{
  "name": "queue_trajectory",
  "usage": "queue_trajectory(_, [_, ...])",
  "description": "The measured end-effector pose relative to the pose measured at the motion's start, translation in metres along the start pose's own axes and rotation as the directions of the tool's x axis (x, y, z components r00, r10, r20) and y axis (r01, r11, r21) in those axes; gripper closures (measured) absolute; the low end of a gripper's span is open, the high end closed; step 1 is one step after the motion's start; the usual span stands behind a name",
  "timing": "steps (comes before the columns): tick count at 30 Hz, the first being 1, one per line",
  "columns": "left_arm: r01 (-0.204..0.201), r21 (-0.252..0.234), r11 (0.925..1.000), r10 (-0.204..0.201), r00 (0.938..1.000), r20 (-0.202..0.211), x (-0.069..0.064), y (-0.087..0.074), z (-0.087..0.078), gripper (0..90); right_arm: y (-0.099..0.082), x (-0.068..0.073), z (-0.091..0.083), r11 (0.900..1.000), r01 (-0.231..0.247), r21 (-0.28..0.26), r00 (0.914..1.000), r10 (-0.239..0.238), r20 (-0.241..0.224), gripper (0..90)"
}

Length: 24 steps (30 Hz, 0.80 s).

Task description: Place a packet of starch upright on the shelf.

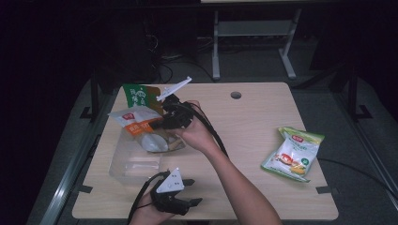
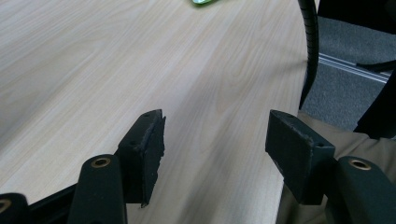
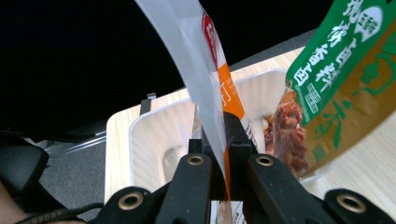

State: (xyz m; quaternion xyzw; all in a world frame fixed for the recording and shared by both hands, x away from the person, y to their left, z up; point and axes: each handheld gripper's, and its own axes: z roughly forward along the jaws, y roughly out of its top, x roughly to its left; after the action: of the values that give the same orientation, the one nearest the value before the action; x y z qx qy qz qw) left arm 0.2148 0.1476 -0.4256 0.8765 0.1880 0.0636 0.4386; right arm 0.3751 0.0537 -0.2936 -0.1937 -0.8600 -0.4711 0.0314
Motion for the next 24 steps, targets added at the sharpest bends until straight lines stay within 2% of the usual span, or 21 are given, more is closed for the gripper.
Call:
queue_trajectory(3, [-0.02, 0.017, 0.9997, 0.02, 0.9998, 0.003, 0.0, 0.0, 0.0, 36.8, 0.003, 0.0, 0.012, 1.0, -0.002, 0.005, 0.9999, 0.002, -0.013, 89.6])
queue_trajectory(7, [-0.013, 0.01, 0.9999, 0.013, 0.9999, 0.007, -0.002, -0.001, 0.001, 36.7, 0.006, -0.002, 0.031, 0.9998, -0.015, 0.011, 0.9994, 0.015, -0.032, 89.6])
queue_trajectory(12, [-0.011, 0.014, 0.9998, 0.011, 0.9999, 0.002, -0.002, -0.002, 0.0, 36.7, 0.013, -0.005, 0.056, 0.9997, -0.009, 0.022, 0.9988, 0.01, -0.048, 89.6])
queue_trajectory(15, [-0.009, 0.02, 0.9998, 0.009, 0.9999, -0.005, -0.001, -0.004, 0.0, 36.7, 0.014, -0.007, 0.07, 0.9993, -0.032, 0.019, 0.9969, 0.033, -0.071, 89.7])
queue_trajectory(17, [-0.017, 0.021, 0.9996, 0.017, 0.9998, -0.007, 0.0, -0.004, 0.0, 36.7, 0.011, -0.01, 0.079, 0.9992, -0.036, 0.019, 0.9964, 0.038, -0.075, 89.7])
queue_trajectory(20, [-0.02, 0.031, 0.9993, 0.02, 0.9998, 0.0, 0.0, -0.003, 0.0, 36.7, 0.005, -0.013, 0.091, 0.9967, -0.079, 0.02, 0.9927, 0.08, -0.09, 89.6])
queue_trajectory(24, [-0.007, 0.03, 0.9995, 0.007, 0.9999, 0.013, -0.002, -0.004, 0.002, 36.7, -0.008, -0.018, 0.101, 0.9949, -0.096, 0.03, 0.993, 0.098, -0.066, 89.2])
